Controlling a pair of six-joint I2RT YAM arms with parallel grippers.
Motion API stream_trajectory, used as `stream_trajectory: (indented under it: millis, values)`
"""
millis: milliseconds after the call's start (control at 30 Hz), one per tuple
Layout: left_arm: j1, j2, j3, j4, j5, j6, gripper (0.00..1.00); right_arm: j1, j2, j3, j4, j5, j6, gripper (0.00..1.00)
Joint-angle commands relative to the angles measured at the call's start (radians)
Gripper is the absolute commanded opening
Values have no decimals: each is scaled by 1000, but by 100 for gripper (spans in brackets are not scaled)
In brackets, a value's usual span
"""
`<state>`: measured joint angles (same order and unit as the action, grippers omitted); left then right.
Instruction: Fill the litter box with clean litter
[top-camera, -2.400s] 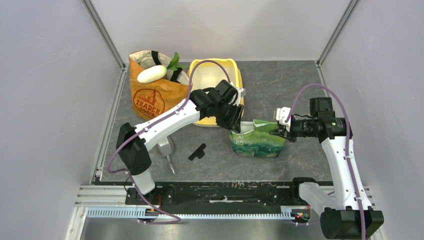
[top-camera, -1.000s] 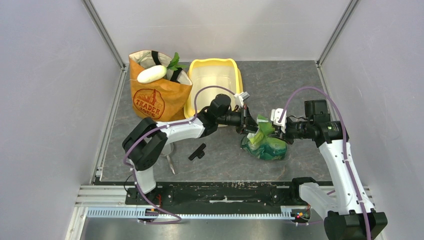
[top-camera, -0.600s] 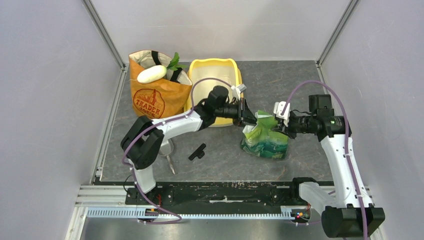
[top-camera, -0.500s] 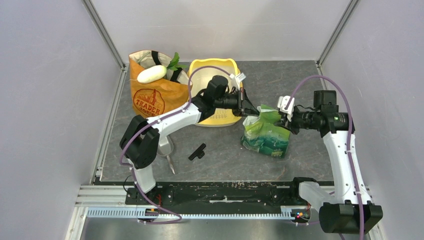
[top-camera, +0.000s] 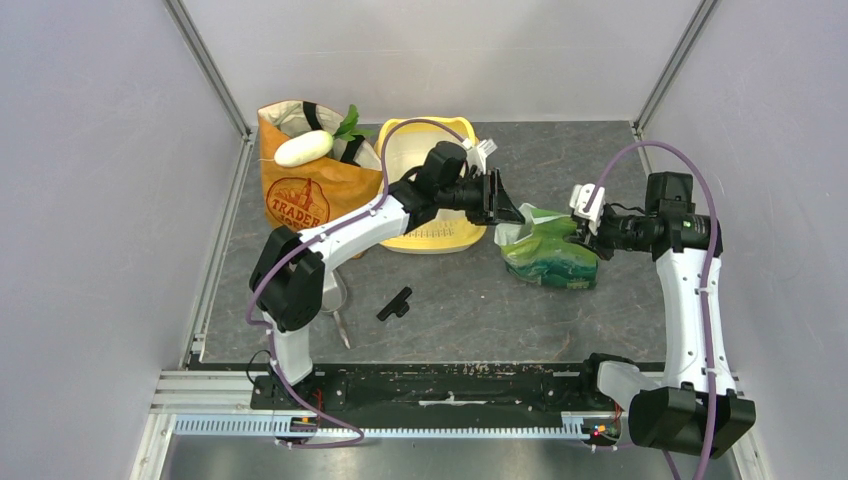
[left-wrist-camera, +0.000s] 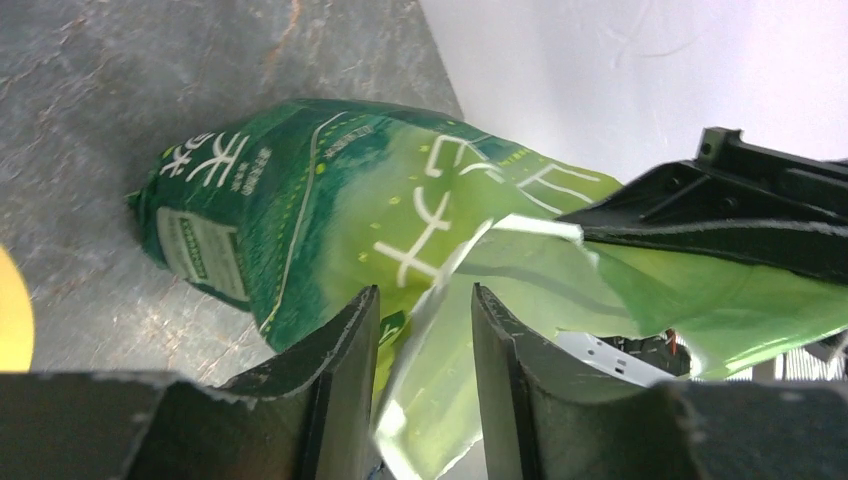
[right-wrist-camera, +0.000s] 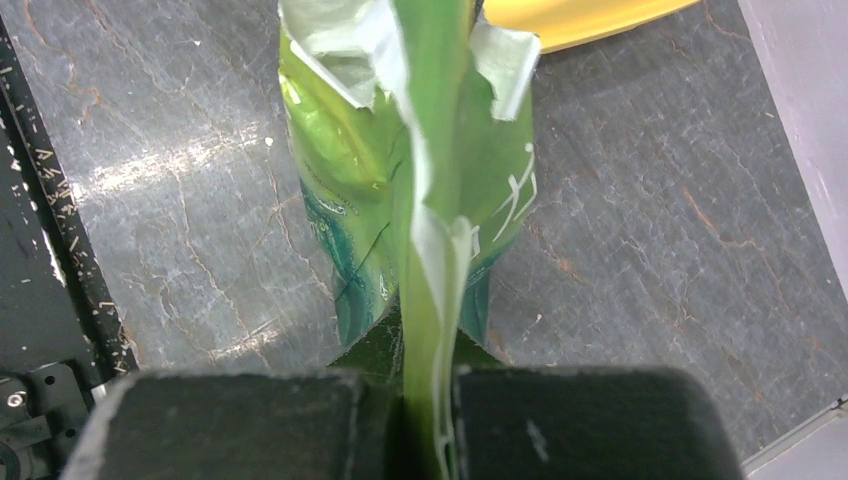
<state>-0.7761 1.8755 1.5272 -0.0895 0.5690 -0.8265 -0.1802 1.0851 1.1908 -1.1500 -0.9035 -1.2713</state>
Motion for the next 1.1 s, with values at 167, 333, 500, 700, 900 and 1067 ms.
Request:
stream_trajectory:
  millis: [167,333,500,700,900,1067]
  values:
    - [-32,-8,12,-185,-147,4,51,0,-83,-102,-26,-51,-125,0]
    - [-48,-48,-42,-156,-83,-75,40,-1,-91,-127,-77,-58,-199,0]
    - [-85,7,27,-26,-65,-129,2,1,-81,-124,-76,-120,-185,0]
    - [-97,63,140,216,-91,-122,2,-1,26,21,24,-115,-103,0]
    - [-104,-4,4,231,-158,-79,2,-4,145,108,73,-112,-90,0]
    - [-101,-7,-84,147,-245,4,2,-4,171,38,91,-71,-109,9]
